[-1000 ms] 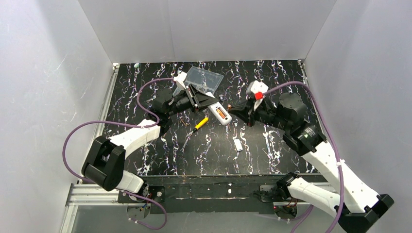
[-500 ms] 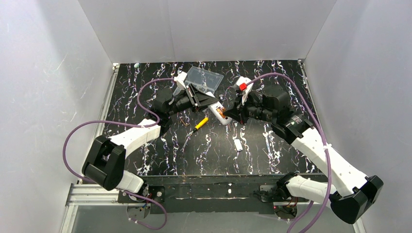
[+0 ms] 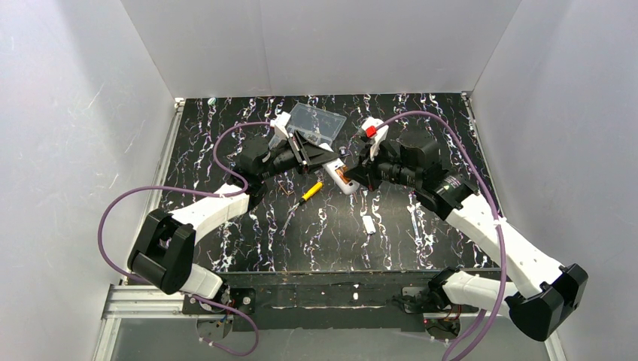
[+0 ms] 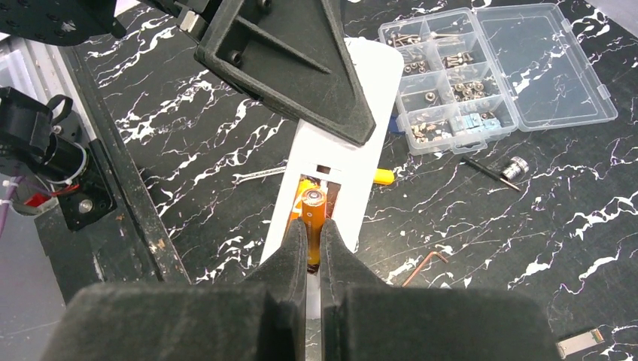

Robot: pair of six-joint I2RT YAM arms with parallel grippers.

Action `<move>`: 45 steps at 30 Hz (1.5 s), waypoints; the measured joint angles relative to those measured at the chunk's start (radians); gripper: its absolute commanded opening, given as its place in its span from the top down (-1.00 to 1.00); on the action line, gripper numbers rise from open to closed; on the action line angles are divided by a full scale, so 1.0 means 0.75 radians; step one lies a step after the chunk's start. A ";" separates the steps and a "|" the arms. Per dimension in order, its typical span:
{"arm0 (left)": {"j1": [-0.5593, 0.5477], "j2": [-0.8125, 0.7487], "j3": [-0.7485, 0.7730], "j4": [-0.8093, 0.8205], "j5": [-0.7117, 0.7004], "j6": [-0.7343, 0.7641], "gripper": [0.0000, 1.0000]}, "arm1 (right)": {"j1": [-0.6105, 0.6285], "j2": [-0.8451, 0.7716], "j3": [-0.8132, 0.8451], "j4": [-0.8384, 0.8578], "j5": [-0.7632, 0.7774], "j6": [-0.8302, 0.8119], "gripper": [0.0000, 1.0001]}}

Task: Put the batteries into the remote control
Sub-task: Load the battery into the remote control.

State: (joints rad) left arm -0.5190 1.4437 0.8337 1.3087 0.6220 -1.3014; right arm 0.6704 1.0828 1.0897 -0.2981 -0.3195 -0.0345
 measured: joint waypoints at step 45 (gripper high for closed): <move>0.005 0.010 0.000 -0.042 -0.006 0.011 1.00 | 0.061 0.109 0.091 -0.080 0.074 -0.098 0.29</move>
State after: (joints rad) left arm -0.5152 1.4513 0.8337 1.2770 0.6174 -1.2934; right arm 0.7162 1.1648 1.1576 -0.3584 -0.2642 -0.1081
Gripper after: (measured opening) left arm 0.257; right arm 0.339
